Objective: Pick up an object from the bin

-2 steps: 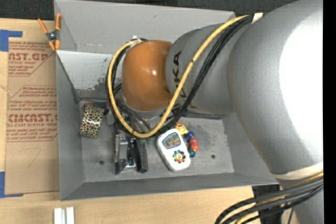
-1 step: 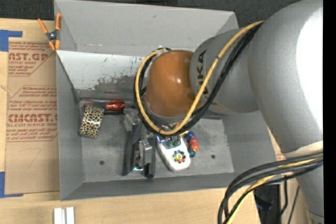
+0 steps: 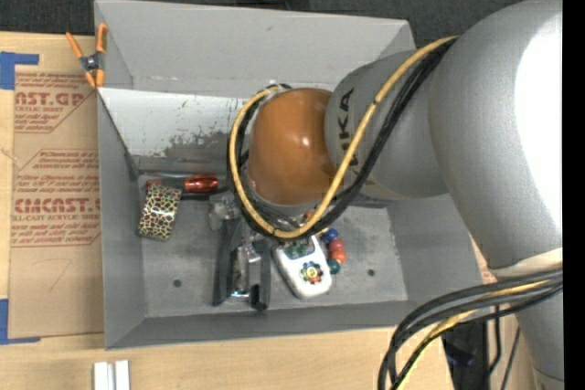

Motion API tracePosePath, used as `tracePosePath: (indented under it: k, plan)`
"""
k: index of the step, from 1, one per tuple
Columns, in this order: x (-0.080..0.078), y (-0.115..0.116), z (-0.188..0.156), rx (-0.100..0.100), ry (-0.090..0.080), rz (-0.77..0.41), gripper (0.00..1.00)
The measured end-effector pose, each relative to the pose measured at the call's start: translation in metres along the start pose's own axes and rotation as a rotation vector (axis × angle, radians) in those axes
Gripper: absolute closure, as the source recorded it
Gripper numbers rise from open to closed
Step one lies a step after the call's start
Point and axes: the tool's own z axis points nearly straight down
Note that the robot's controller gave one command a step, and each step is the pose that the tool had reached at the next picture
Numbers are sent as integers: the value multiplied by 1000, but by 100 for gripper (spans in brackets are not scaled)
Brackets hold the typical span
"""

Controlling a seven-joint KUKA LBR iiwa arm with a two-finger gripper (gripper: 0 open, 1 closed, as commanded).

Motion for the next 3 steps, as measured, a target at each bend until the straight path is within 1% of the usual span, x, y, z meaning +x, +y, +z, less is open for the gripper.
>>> tracePosePath:
  k: [1, 2, 3]
  plan:
    - [2, -15, 28, -5, 4, -145, 0]
    - [-1, -9, 25, -3, -16, -226, 100]
    - [-1, -9, 25, -3, -16, -226, 100]
